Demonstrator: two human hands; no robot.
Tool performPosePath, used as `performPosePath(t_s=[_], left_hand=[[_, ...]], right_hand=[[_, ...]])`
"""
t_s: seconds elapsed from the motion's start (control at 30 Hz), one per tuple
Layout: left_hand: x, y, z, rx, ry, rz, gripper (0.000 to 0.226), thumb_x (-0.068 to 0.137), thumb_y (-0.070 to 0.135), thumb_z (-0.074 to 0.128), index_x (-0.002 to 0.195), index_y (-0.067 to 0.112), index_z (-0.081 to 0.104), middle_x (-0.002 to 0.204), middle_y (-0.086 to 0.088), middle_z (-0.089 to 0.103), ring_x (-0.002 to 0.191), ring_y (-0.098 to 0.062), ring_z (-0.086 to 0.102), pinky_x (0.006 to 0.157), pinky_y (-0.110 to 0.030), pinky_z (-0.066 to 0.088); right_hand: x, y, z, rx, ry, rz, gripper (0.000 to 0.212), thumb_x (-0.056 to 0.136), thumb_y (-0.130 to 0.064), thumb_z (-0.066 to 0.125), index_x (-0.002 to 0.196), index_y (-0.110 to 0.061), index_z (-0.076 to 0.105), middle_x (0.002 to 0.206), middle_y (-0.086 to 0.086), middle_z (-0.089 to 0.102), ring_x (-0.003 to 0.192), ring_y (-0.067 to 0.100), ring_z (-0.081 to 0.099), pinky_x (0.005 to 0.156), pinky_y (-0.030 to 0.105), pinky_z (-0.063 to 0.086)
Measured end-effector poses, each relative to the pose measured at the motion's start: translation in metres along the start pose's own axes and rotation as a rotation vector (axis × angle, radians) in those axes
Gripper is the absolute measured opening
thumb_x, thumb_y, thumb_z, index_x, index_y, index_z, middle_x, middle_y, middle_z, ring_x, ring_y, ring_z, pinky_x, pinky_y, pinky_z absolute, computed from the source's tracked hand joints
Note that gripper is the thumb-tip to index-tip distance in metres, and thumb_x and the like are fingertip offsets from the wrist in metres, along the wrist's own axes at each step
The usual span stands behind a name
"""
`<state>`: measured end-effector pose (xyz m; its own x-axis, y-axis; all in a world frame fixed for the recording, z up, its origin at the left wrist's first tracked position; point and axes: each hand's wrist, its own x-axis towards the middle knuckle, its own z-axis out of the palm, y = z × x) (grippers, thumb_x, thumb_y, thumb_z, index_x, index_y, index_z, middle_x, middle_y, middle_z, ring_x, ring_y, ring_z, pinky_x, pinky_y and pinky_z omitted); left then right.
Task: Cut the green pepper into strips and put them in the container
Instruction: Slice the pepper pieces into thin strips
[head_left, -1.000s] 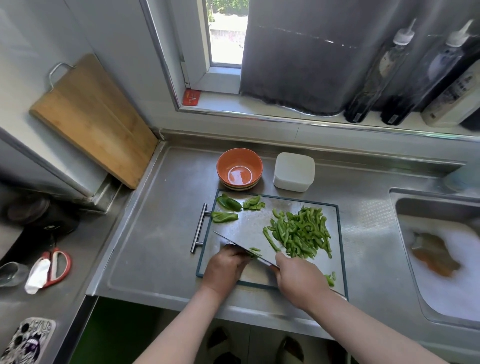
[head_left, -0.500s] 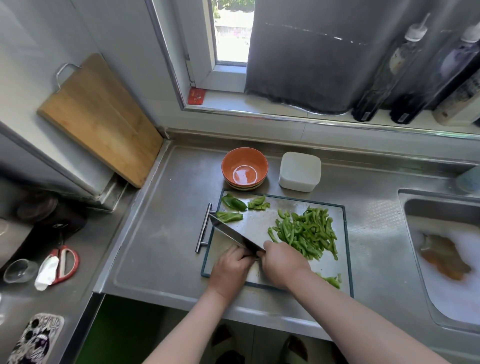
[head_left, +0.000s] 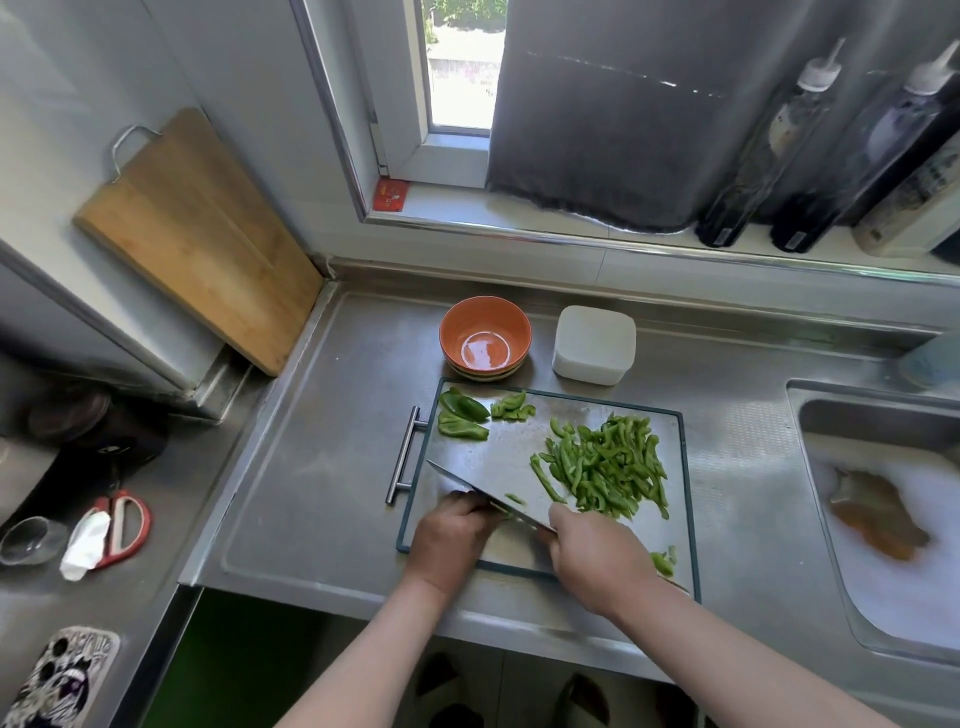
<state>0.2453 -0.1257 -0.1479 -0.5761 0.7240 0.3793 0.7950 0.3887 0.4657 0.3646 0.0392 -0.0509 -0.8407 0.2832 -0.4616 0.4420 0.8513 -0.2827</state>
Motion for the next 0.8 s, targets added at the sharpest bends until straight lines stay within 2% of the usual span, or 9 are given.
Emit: performPosePath(t_s=[0.13, 0.37, 0.53, 0.6, 0.7, 0.8], left_hand=[[0.0, -0.003, 0.002, -0.006, 0.0, -0.008, 0.017, 0.089, 0.031, 0.064, 0.093, 0.028, 0.08, 0.096, 0.007, 0.073, 0.083, -0.015, 0.065, 0.067, -0.027, 0.054], [0.0, -0.004, 0.004, -0.008, 0.021, 0.01, 0.017, 0.09, 0.03, 0.063, 0.085, 0.022, 0.077, 0.085, 0.004, 0.07, 0.077, -0.016, 0.063, 0.061, -0.028, 0.053], [-0.001, -0.003, 0.003, 0.019, -0.023, 0.028, 0.01, 0.088, 0.019, 0.066, 0.087, 0.019, 0.075, 0.087, 0.001, 0.069, 0.08, -0.021, 0.064, 0.066, -0.033, 0.054], [-0.001, -0.002, 0.004, 0.023, -0.047, 0.028, 0.008, 0.087, 0.015, 0.066, 0.085, 0.017, 0.073, 0.087, 0.0, 0.067, 0.08, -0.023, 0.062, 0.066, -0.036, 0.053], [0.0, 0.002, 0.001, 0.016, -0.05, 0.011, 0.013, 0.088, 0.02, 0.063, 0.083, 0.017, 0.074, 0.086, 0.001, 0.065, 0.078, -0.021, 0.061, 0.062, -0.035, 0.053], [0.001, 0.005, -0.004, 0.025, -0.029, -0.001, 0.019, 0.087, 0.025, 0.06, 0.08, 0.016, 0.076, 0.084, 0.002, 0.065, 0.075, -0.018, 0.061, 0.055, -0.032, 0.052]], right_hand=[[-0.006, 0.004, -0.005, -0.022, -0.009, 0.007, 0.009, 0.101, -0.023, 0.038, 0.094, -0.019, 0.041, 0.079, 0.003, 0.049, 0.07, 0.029, 0.047, 0.06, 0.037, 0.038], [0.017, -0.008, 0.002, 0.036, -0.052, 0.051, 0.011, 0.1, -0.023, 0.04, 0.091, -0.018, 0.045, 0.076, 0.002, 0.048, 0.071, 0.029, 0.051, 0.061, 0.036, 0.04], [0.038, -0.028, -0.001, 0.039, -0.072, 0.069, 0.008, 0.099, -0.02, 0.041, 0.094, -0.02, 0.047, 0.09, 0.006, 0.059, 0.077, 0.029, 0.055, 0.063, 0.034, 0.041], [0.044, -0.03, -0.003, 0.072, -0.068, 0.077, 0.011, 0.101, -0.026, 0.042, 0.095, -0.021, 0.049, 0.095, 0.007, 0.064, 0.08, 0.029, 0.058, 0.064, 0.034, 0.042], [0.049, -0.025, -0.011, 0.211, -0.071, 0.11, 0.025, 0.102, -0.04, 0.046, 0.1, -0.02, 0.06, 0.098, 0.007, 0.068, 0.083, 0.027, 0.06, 0.068, 0.035, 0.046], [0.041, -0.016, -0.019, 0.233, -0.059, 0.108, 0.029, 0.102, -0.042, 0.046, 0.104, -0.018, 0.062, 0.098, 0.007, 0.067, 0.085, 0.028, 0.06, 0.071, 0.035, 0.048]])
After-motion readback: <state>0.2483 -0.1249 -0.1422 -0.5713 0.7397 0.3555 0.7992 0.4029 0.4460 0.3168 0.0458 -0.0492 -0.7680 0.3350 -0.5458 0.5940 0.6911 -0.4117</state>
